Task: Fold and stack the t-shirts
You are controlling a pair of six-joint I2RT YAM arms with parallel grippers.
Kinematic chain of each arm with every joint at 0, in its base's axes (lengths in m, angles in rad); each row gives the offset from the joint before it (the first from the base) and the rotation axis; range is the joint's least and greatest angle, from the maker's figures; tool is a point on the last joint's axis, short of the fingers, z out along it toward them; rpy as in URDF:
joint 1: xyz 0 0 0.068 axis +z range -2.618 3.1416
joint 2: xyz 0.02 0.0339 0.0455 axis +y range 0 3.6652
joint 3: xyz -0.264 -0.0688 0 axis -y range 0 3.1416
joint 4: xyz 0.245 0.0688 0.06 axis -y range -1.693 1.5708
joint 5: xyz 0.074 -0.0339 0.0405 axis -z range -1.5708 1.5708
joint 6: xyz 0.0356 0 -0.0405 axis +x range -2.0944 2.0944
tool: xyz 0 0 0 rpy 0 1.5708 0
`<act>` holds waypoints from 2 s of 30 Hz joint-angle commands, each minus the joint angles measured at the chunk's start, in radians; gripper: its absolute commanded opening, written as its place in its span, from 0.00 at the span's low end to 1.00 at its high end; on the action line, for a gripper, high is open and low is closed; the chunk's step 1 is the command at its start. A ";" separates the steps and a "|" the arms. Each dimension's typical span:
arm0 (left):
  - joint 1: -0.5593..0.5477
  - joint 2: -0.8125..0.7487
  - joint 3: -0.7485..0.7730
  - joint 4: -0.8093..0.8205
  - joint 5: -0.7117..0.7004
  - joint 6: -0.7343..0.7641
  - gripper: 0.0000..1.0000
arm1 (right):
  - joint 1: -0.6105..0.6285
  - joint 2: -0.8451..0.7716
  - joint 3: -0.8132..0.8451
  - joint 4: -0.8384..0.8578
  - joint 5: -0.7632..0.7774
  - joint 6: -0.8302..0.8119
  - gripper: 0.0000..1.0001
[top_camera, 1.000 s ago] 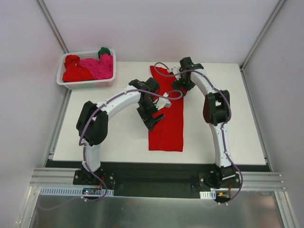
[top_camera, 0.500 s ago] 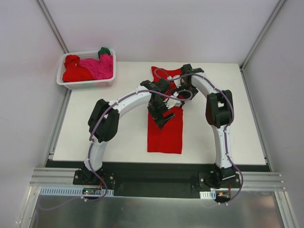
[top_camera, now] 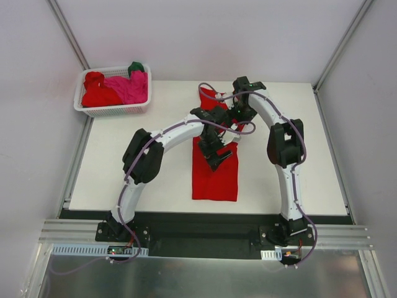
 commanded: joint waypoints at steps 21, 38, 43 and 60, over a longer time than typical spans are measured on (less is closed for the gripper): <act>-0.020 0.055 -0.052 0.068 0.135 0.002 0.92 | -0.020 0.036 -0.007 0.443 0.420 -0.118 0.96; -0.022 0.059 -0.093 0.057 0.230 -0.026 0.93 | -0.005 0.139 0.045 0.600 0.506 -0.217 0.96; -0.033 0.058 -0.086 0.050 0.230 -0.038 0.93 | -0.006 0.157 0.045 0.626 0.531 -0.270 0.96; -0.039 -0.059 0.135 0.051 0.082 -0.118 0.95 | -0.012 -0.052 0.025 0.495 0.424 -0.116 0.96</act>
